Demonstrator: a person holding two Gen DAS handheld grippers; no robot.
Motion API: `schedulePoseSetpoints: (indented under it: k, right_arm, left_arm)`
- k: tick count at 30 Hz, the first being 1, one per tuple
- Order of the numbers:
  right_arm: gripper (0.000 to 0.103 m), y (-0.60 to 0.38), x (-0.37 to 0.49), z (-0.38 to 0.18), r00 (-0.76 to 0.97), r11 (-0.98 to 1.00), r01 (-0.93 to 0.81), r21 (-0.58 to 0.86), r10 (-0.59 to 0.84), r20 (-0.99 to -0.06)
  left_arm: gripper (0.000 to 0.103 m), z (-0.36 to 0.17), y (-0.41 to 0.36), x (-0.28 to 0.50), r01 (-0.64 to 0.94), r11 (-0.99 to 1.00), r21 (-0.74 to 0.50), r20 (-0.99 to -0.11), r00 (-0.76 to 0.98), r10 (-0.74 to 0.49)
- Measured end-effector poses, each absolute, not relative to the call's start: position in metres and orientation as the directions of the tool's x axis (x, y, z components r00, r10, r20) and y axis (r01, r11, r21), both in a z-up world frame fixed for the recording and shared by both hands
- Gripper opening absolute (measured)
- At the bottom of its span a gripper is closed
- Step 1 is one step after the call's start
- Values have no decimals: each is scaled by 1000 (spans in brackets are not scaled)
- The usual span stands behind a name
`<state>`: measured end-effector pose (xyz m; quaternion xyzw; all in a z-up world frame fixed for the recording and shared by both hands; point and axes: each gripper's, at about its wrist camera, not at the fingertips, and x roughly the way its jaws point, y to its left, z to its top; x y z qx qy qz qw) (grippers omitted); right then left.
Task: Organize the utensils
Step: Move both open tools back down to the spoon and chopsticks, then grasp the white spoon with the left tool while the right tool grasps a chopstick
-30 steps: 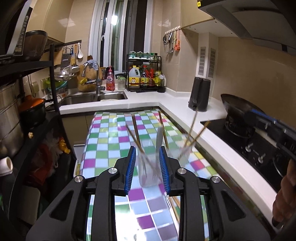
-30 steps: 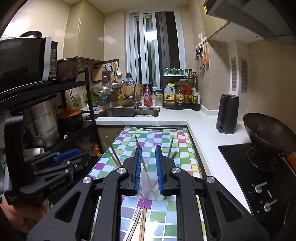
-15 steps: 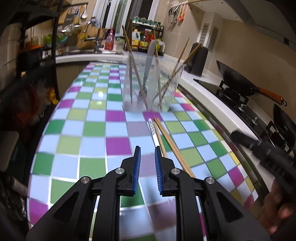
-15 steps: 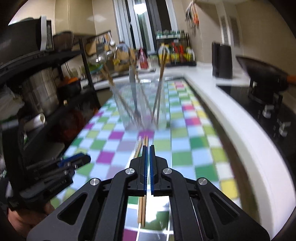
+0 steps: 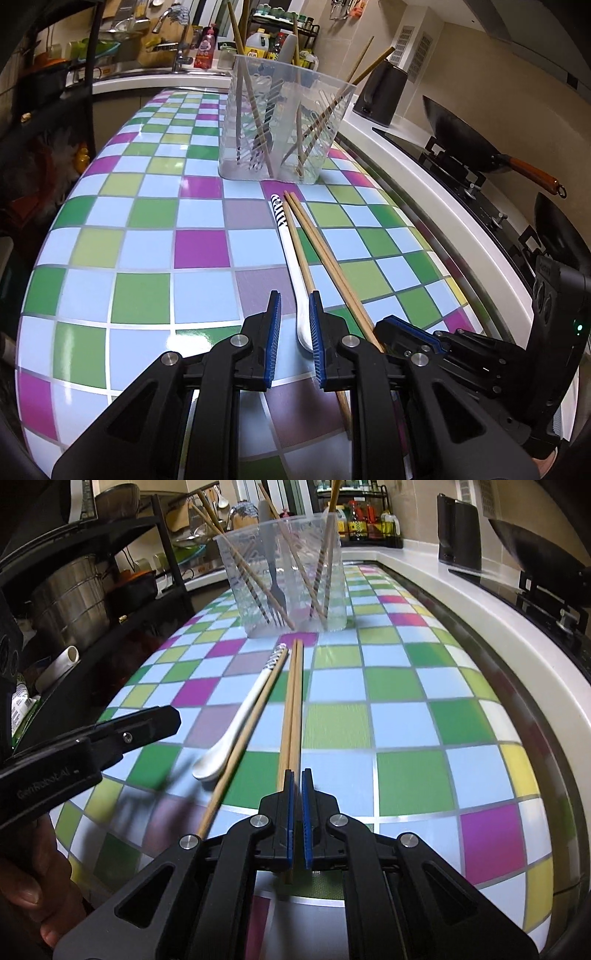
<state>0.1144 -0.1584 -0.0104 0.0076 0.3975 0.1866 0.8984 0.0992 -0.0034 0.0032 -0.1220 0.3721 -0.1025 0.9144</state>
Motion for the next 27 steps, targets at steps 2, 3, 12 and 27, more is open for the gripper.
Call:
schedulePoseSetpoints:
  k: [2,3,12,27]
  right_arm:
    - [8,-158,114,-11,615,930,-334,153,338,-713]
    - [8,-157,115,-12,607,928,-339,154,341,-718]
    - [7,-156,112,-14,610,932,-342,120,317,-726]
    - [6,-170,109,-13,633,952,-300,62,248,-733]
  left_arm:
    - [16,0,-4,102,97,945,-312,-663,690,-290]
    - [16,-2,-4,104,98,943,-318,-668,683,-296]
    - [16,-18,-14,115,80,933,-351,-709,628,-321]
    - [17,-19,-35,113,99,971,-215,-739,634,-229]
